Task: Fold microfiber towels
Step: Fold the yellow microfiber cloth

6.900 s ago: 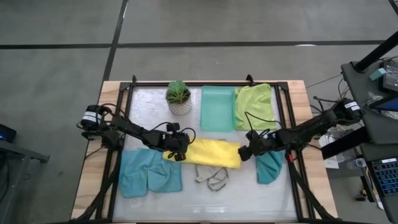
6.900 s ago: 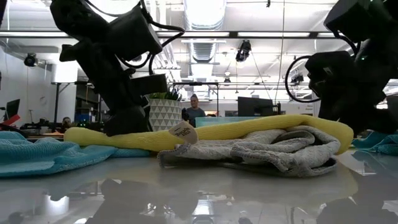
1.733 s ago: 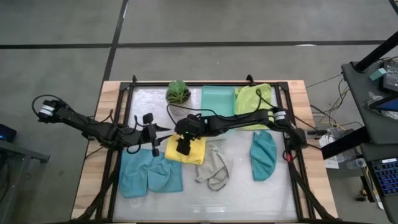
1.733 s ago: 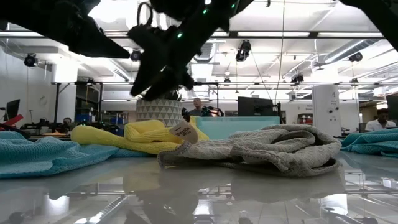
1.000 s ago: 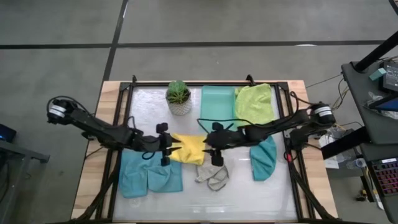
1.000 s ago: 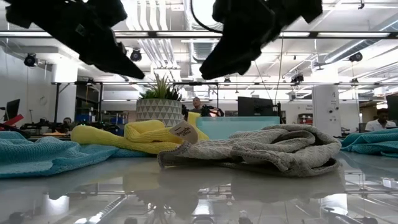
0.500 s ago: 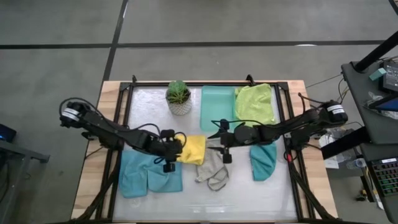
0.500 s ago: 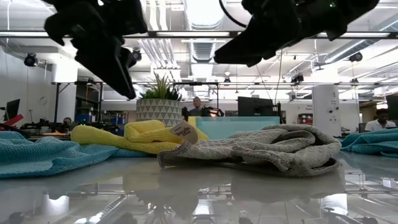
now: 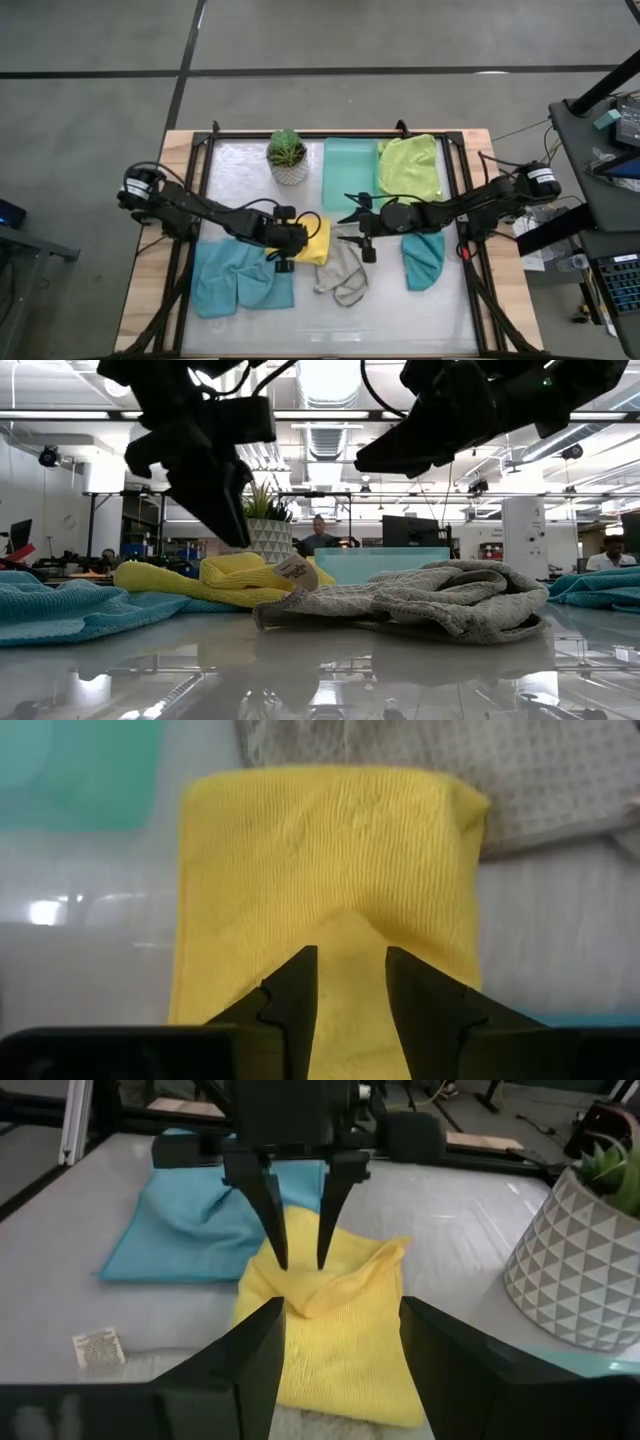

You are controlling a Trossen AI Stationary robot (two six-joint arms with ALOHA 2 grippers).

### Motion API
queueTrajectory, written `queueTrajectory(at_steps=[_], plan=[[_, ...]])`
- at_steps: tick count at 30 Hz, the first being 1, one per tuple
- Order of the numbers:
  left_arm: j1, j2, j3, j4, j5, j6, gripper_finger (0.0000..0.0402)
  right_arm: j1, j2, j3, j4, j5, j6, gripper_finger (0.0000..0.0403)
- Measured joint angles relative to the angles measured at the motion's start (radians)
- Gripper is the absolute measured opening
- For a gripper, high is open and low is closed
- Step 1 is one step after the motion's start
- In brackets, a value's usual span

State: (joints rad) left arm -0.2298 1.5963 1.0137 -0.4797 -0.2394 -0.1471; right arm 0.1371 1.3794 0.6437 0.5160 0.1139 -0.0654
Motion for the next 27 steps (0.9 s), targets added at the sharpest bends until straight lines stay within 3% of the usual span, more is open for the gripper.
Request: queueTrajectory(at_steps=[10, 13, 20, 27], plan=[[0.002, 0.025, 0.017, 0.098, 0.018, 0.018, 0.02, 0.0, 0.029, -0.006, 0.051, 0.0, -0.014, 0.0187], [0.003, 0.054, 0.016, 0.095, 0.005, 0.031, 0.021, 0.0, 0.035, -0.007, 0.053, 0.0, -0.014, 0.0187], [0.022, 0.083, 0.016, 0.045, -0.001, 0.017, 0.0182, 0.0, 0.036, -0.009, 0.049, 0.0, -0.013, 0.0187], [0.025, 0.078, 0.022, -0.085, -0.001, -0.005, 0.0099, 0.0, 0.036, -0.01, 0.048, 0.0, -0.013, 0.0187]])
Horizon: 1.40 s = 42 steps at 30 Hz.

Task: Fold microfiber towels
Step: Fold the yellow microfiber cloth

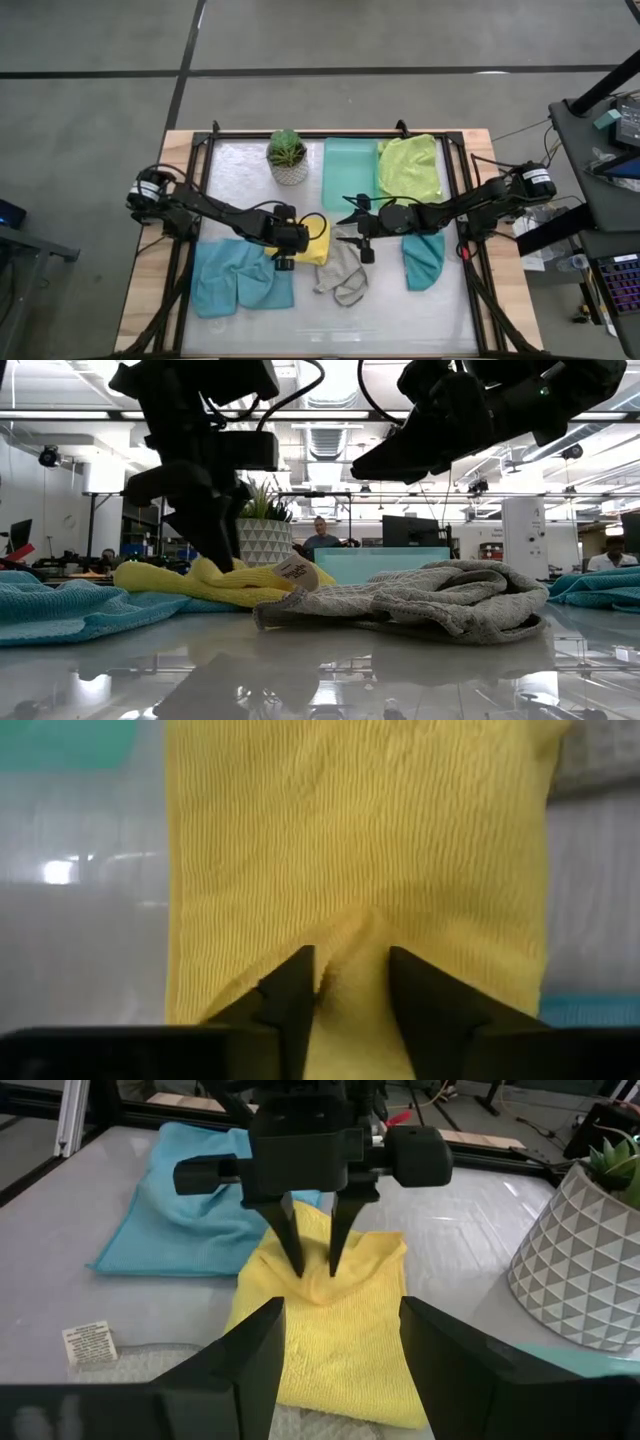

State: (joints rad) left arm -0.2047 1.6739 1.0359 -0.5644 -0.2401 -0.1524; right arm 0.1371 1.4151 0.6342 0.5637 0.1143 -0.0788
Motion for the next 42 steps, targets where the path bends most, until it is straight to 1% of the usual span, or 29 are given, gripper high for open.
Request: queueTrajectory(at_steps=[5, 7, 10, 16, 18, 20, 22, 24, 27, 35, 37, 42], plan=[[0.0, -0.008, 0.0, -0.022, 0.0, 0.001, 0.0021, 0.0, 0.0, 0.0, 0.002, 0.0, 0.0, 0.0187], [0.0, -0.014, 0.0, -0.022, 0.0, 0.001, 0.0006, 0.0, 0.0, 0.0, 0.002, 0.0, 0.0, 0.0187], [0.0, -0.03, 0.0, -0.033, 0.0, 0.002, 0.0011, 0.0, 0.0, 0.0, 0.002, 0.0, 0.0, 0.0187], [0.0, -0.092, 0.0, -0.15, 0.002, 0.0, 0.0012, 0.0, 0.0, 0.0, 0.0, 0.0, 0.011, 0.0187], [0.0, -0.111, -0.004, -0.165, 0.005, -0.002, 0.0012, 0.0, 0.0, 0.0, -0.003, 0.0, 0.011, 0.0187], [0.0, -0.124, -0.006, -0.192, 0.008, -0.023, 0.0012, 0.0, 0.0, 0.0, -0.003, 0.001, 0.013, 0.0187], [0.0, -0.129, -0.007, -0.21, 0.034, -0.05, 0.0012, 0.0, 0.0, 0.0, -0.004, 0.001, 0.021, 0.0187], [-0.002, -0.132, -0.007, -0.225, 0.07, -0.063, 0.0016, 0.0, 0.0, 0.0, -0.005, 0.001, 0.026, 0.0187], [-0.005, -0.133, -0.009, -0.248, 0.099, -0.079, 0.0029, 0.0, 0.0, 0.0, -0.004, 0.014, 0.027, 0.0187], [-0.006, -0.134, -0.01, -0.314, 0.105, -0.115, 0.0097, 0.0, 0.01, 0.0, -0.006, 0.017, 0.064, 0.0187], [-0.007, -0.134, -0.01, -0.315, 0.13, -0.129, 0.0112, 0.0, 0.012, 0.0, -0.004, 0.017, 0.069, 0.0187], [-0.008, -0.135, -0.008, -0.333, 0.179, -0.134, 0.0131, 0.0, 0.028, 0.0, -0.001, 0.018, 0.074, 0.0187]])
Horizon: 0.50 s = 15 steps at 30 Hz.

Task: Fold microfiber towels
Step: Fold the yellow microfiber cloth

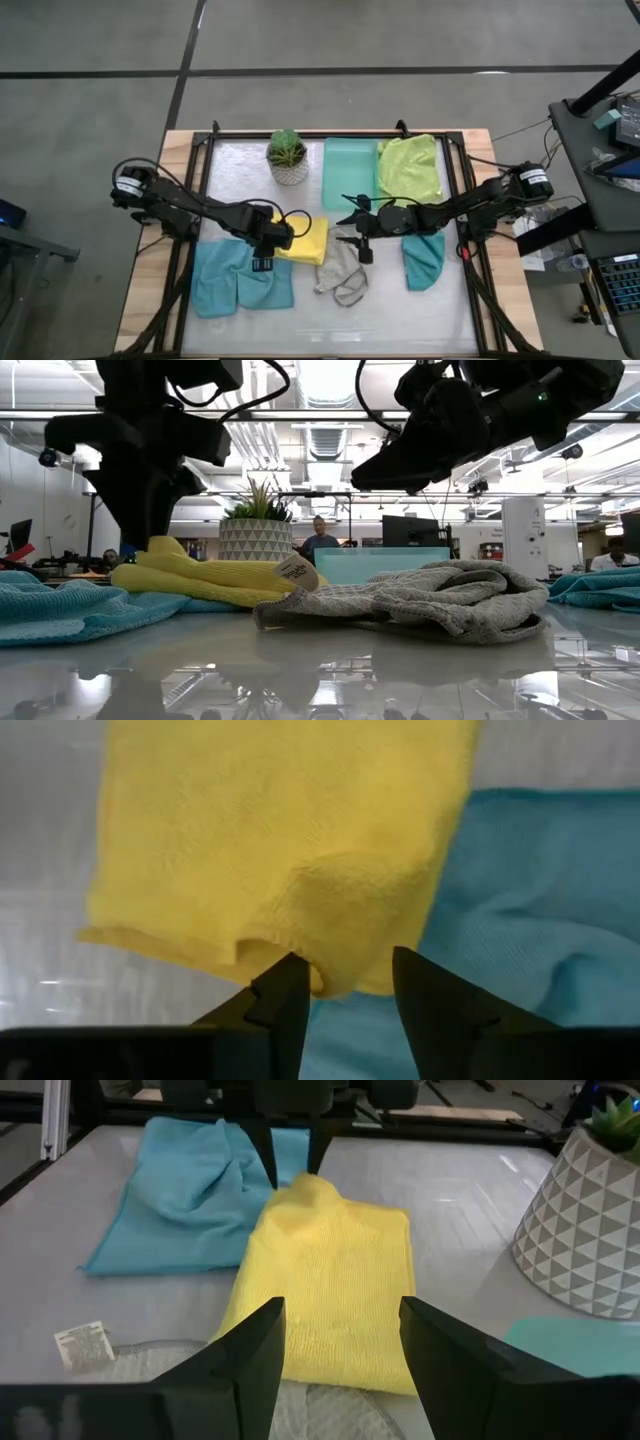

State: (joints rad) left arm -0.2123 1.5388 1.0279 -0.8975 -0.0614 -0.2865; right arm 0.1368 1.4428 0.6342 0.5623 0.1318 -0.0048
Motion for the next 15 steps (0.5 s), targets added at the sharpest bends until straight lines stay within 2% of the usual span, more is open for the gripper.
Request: queueTrajectory(at_steps=[4, 9, 12, 15], plan=[[0.0, 0.0, 0.0, -0.024, 0.011, 0.0, 0.0132, 0.0, 0.028, 0.0, 0.016, 0.0, 0.007, 0.0187], [-0.003, 0.0, -0.001, -0.025, 0.015, 0.0, 0.0132, 0.001, 0.121, 0.005, 0.139, -0.002, 0.014, 0.0187], [-0.012, 0.0, -0.005, -0.003, 0.015, 0.001, 0.0127, 0.001, 0.2, 0.046, 0.151, -0.039, 0.036, 0.0187], [-0.02, 0.0, -0.005, 0.027, 0.015, 0.004, 0.0106, 0.003, 0.283, 0.112, 0.153, -0.097, 0.044, 0.0187]])
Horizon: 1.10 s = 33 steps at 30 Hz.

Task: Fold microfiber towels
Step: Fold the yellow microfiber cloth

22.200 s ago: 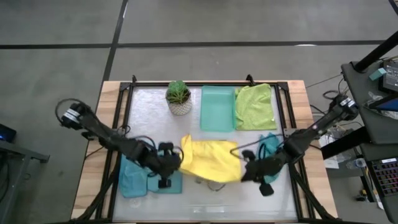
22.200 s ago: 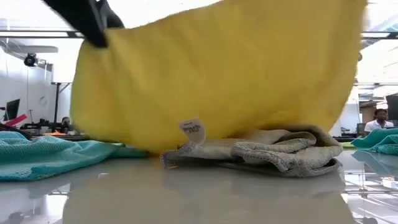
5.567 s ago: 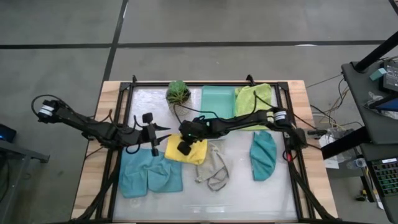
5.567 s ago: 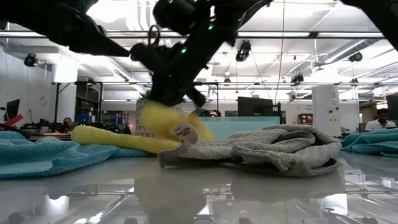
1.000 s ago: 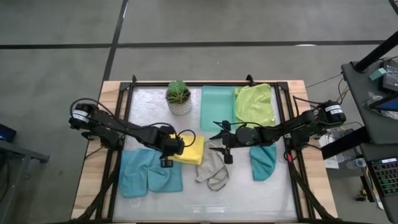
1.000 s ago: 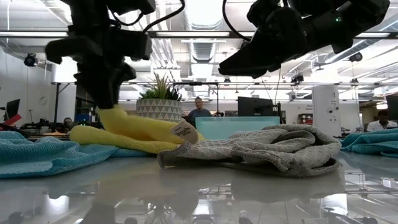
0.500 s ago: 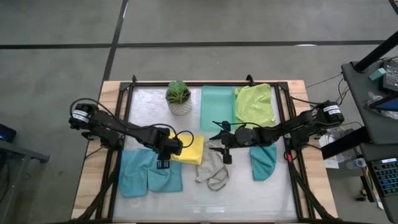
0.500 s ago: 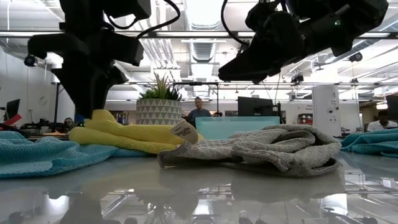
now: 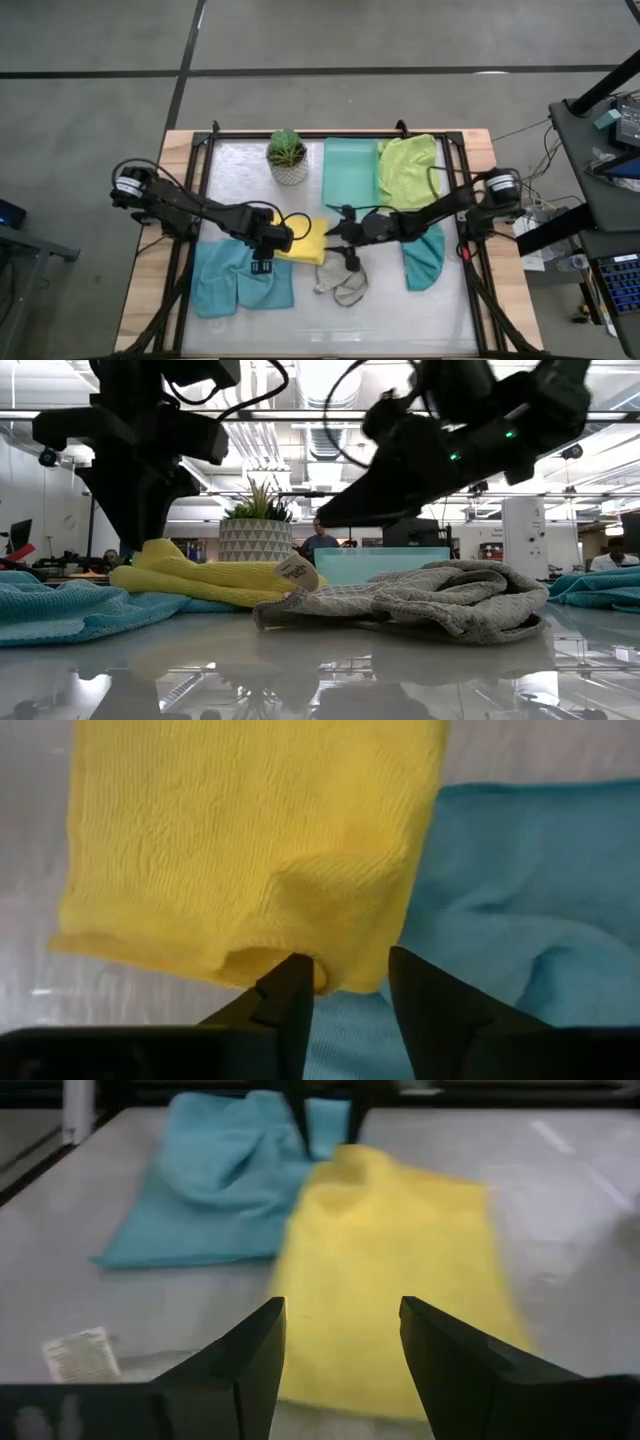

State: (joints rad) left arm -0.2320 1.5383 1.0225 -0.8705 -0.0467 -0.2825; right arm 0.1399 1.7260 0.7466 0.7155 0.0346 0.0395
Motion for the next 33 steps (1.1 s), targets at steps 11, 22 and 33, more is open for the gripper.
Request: queueTrajectory(at_steps=[11, 22, 33], plan=[[-0.018, 0.0, -0.004, -0.004, -0.001, -0.002, 0.0007, 0.026, 0.139, 0.209, -0.271, -0.084, 0.003, 0.0176], [-0.059, 0.0, -0.017, -0.005, 0.019, -0.049, 0.0001, 0.03, 0.137, 0.259, -0.377, -0.06, 0.002, 0.0018], [-0.094, 0.0, -0.035, -0.005, 0.05, -0.079, 0.0, 0.035, 0.133, 0.333, -0.607, -0.062, -0.011, 0.0009]])
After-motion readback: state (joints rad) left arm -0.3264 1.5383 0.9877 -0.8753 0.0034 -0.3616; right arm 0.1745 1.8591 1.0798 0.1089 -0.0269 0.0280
